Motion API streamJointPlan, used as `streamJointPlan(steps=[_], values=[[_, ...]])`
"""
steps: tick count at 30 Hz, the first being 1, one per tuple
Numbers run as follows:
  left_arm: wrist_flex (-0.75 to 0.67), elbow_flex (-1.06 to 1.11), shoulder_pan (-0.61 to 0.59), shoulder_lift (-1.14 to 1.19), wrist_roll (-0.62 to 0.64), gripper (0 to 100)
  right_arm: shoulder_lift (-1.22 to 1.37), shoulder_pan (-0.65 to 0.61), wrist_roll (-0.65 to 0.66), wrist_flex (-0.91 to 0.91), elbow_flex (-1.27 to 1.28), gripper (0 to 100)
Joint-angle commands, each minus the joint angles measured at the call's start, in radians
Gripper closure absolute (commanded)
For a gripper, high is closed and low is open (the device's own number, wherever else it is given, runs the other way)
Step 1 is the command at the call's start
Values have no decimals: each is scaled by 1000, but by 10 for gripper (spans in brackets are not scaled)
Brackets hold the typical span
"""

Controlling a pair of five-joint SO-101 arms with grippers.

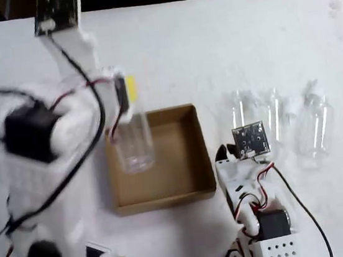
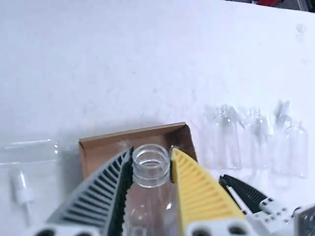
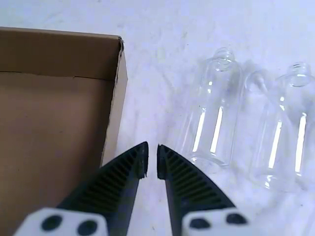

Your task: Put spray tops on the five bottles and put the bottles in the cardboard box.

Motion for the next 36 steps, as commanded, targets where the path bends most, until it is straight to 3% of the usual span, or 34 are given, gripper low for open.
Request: streamJointPlan(steps=[1,5,12,15,18,21,28,36], values=[[-63,229,13,-206,-161,980,-1,-7,11,5,9,977],[-316,562,-5,-404,-201,980,-1,-7,11,5,9,977],[-994,1254,-39,-802,-198,980,-1,-2,11,5,9,977],[-1206,1513,-91,-938,-201,980,-1,-2,11,5,9,977],[-1318,1708,-125,-1032,-219,980,-1,-5,11,5,9,977],[-1419,1860,-133,-1095,-324,980,-1,-5,11,5,9,977],[-1827,2170,-130,-1145,-445,980,-1,-7,11,5,9,977],[-1854,2219,-127,-1139,-370,980,-1,-7,11,5,9,977]])
